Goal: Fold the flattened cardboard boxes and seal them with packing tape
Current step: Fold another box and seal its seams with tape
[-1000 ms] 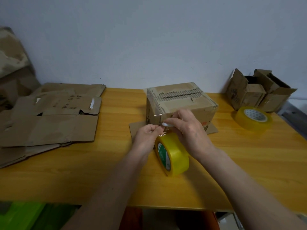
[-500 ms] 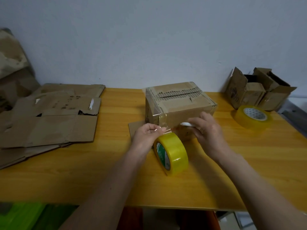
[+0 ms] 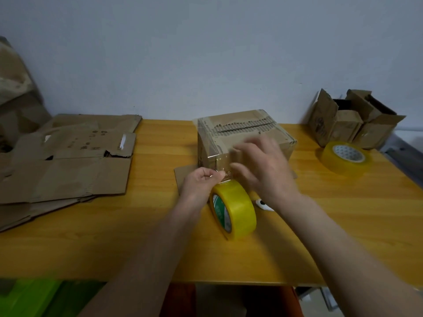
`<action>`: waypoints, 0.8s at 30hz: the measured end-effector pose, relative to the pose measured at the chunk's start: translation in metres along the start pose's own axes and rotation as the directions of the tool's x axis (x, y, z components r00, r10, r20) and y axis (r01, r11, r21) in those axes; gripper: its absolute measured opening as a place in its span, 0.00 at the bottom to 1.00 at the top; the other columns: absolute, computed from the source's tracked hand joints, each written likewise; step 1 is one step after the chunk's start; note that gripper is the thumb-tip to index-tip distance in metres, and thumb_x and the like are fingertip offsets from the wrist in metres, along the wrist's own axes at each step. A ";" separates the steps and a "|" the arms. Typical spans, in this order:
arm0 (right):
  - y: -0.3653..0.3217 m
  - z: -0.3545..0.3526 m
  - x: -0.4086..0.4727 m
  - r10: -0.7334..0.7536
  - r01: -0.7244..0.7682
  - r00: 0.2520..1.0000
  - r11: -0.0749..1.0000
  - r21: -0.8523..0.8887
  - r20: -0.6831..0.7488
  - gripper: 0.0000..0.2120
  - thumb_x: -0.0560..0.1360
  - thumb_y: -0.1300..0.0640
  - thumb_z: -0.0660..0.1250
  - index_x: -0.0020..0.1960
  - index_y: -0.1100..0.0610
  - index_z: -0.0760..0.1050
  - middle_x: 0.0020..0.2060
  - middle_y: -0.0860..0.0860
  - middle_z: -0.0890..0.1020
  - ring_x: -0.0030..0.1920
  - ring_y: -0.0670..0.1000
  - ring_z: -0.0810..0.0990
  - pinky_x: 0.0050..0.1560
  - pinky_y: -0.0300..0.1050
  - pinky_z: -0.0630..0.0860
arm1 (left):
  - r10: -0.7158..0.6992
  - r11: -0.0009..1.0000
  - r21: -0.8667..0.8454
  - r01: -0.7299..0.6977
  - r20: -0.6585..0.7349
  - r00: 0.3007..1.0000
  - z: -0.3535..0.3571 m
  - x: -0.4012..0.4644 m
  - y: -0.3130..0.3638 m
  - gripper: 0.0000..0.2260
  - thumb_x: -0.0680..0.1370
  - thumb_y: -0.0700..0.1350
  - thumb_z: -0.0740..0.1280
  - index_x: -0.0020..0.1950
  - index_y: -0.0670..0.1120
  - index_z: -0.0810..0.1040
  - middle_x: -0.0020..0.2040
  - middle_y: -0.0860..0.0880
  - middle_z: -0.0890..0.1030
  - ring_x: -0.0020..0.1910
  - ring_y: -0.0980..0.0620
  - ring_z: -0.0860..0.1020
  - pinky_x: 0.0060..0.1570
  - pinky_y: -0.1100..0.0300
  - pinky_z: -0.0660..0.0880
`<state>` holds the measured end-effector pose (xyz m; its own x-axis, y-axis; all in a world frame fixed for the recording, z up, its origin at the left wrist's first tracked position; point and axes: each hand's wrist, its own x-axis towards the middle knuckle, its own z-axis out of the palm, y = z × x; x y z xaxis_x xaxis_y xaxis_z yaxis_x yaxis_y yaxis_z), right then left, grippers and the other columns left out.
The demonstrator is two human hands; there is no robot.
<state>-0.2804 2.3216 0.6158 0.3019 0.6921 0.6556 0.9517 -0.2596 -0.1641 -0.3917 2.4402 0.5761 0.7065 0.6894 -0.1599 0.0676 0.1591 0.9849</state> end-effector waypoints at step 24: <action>-0.025 0.008 -0.005 0.366 -0.371 0.922 0.748 0.551 0.123 0.06 0.74 0.52 0.70 0.49 0.54 0.80 0.45 0.49 0.81 0.47 0.47 0.80 0.49 0.40 0.76 | 0.210 0.976 -0.065 -0.206 0.047 0.977 -0.010 -0.024 -0.009 0.06 0.75 0.36 0.70 0.42 0.46 0.77 0.37 0.52 0.80 0.39 0.58 0.78 0.38 0.67 0.74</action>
<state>-0.3052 2.3303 0.6107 0.6340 0.6262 0.4537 0.6310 -0.0798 -0.7717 -0.4165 2.4289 0.5701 0.7372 0.6736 0.0534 -0.1257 0.0591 0.9903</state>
